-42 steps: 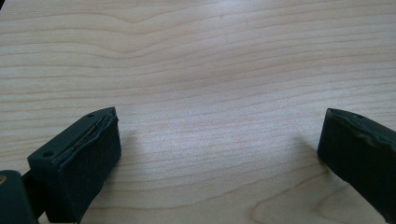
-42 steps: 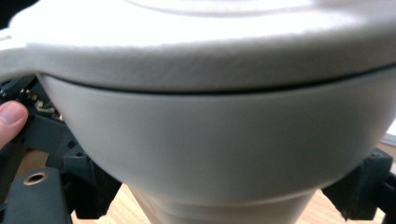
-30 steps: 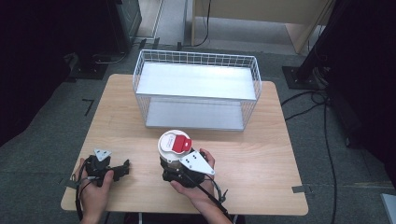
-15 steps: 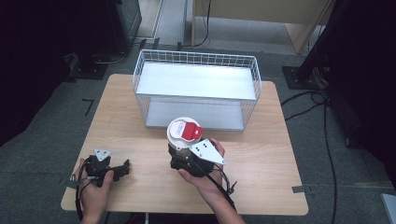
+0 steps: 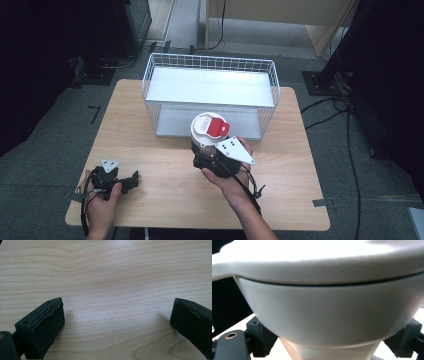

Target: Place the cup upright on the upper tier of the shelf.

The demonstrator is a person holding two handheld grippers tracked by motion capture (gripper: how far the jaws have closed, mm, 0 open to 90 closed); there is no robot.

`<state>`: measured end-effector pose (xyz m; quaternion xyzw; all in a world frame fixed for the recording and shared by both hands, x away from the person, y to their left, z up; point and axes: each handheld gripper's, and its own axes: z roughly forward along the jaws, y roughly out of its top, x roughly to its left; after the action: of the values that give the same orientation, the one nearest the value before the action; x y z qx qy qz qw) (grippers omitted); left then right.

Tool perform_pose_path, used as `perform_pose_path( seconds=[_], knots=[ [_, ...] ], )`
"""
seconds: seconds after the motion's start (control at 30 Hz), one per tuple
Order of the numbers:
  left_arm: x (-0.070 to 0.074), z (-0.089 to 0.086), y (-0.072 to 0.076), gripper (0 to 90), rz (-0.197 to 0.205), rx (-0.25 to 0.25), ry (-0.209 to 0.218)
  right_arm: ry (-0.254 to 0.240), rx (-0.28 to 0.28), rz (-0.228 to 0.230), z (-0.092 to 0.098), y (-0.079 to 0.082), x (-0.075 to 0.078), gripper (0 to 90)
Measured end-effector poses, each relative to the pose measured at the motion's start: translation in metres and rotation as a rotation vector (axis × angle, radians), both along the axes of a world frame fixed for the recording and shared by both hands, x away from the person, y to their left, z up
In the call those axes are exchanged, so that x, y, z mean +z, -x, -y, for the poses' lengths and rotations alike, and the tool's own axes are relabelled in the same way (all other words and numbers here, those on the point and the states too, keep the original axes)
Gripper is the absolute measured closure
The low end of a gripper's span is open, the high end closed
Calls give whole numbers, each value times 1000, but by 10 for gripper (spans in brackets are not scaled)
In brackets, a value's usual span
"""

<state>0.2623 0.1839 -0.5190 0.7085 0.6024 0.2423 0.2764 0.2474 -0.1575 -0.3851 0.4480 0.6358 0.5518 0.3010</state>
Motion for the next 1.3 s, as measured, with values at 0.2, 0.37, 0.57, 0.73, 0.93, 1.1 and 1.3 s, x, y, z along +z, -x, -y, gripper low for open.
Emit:
perform_pose_path(
  seconds=[0.2,0.37,0.57,0.73,0.93,1.1,1.3],
  knots=[
    [0,0,0,0,0,0,1,-7,-18,8,10,-6,10,131],
    [0,0,0,0,1,0,0,-11,-31,9,15,-9,16,131],
    [0,0,0,0,1,0,0,-15,-45,8,21,-14,22,131],
    [0,0,0,0,1,0,0,-9,-62,12,28,-21,29,132],
    [0,0,0,0,1,0,0,-10,-76,30,34,-28,40,132],
    [0,0,0,0,1,0,0,-20,-90,38,39,-33,48,132],
    [0,0,0,0,1,0,1,-15,-108,55,45,-41,58,132]
  ],
)
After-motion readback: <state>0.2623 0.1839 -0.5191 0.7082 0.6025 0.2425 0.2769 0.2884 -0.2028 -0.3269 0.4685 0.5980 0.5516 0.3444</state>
